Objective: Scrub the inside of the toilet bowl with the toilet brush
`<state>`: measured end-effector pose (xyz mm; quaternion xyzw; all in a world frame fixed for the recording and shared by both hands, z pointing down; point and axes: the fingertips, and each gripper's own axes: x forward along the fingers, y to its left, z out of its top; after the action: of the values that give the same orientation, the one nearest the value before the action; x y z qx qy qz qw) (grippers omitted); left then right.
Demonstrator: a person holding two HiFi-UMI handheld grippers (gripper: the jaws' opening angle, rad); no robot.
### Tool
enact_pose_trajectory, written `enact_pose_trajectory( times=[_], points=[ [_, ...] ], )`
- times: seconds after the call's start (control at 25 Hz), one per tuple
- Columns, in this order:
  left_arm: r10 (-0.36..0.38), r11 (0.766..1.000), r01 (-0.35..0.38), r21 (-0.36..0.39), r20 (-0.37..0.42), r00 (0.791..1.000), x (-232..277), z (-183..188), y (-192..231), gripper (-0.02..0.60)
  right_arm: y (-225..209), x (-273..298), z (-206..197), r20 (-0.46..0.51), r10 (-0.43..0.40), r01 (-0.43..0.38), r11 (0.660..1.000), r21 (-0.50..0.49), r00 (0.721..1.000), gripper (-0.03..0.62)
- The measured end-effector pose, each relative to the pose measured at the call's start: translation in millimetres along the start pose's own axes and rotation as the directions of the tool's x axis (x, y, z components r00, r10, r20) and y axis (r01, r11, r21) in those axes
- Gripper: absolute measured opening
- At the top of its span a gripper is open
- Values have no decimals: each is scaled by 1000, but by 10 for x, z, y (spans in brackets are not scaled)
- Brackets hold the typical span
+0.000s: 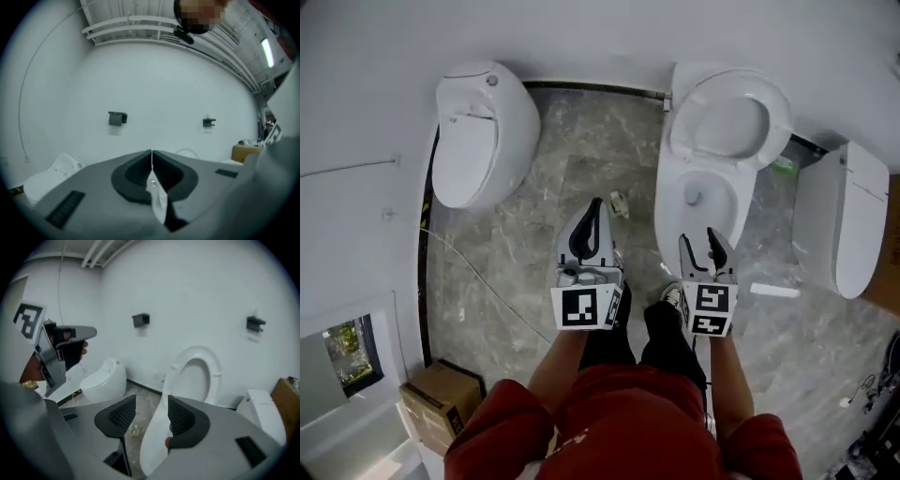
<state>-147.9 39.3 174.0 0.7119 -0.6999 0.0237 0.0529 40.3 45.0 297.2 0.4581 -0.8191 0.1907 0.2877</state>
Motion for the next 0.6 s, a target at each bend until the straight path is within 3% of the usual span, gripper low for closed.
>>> enact_pose_trajectory(
  times=[0.12, 0.28, 0.48, 0.6],
  points=[
    [-71, 997, 68, 37, 70, 995, 89, 566, -600, -3, -749, -803, 684, 230, -116, 104, 992, 65, 966, 212],
    [-128, 991, 124, 54, 76, 989, -154, 1224, -1296, -3, -1419, -2060, 1357, 458, -221, 193, 975, 109, 861, 193],
    [-212, 975, 198, 106, 147, 966, -348, 2000, -1816, -3, -1714, -3084, 1901, 613, -297, 257, 954, 156, 732, 152],
    [-241, 968, 221, 116, 202, 949, -410, 2349, -1900, -3, -1785, -3384, 2069, 669, -365, 305, 929, 211, 648, 46]
  ],
)
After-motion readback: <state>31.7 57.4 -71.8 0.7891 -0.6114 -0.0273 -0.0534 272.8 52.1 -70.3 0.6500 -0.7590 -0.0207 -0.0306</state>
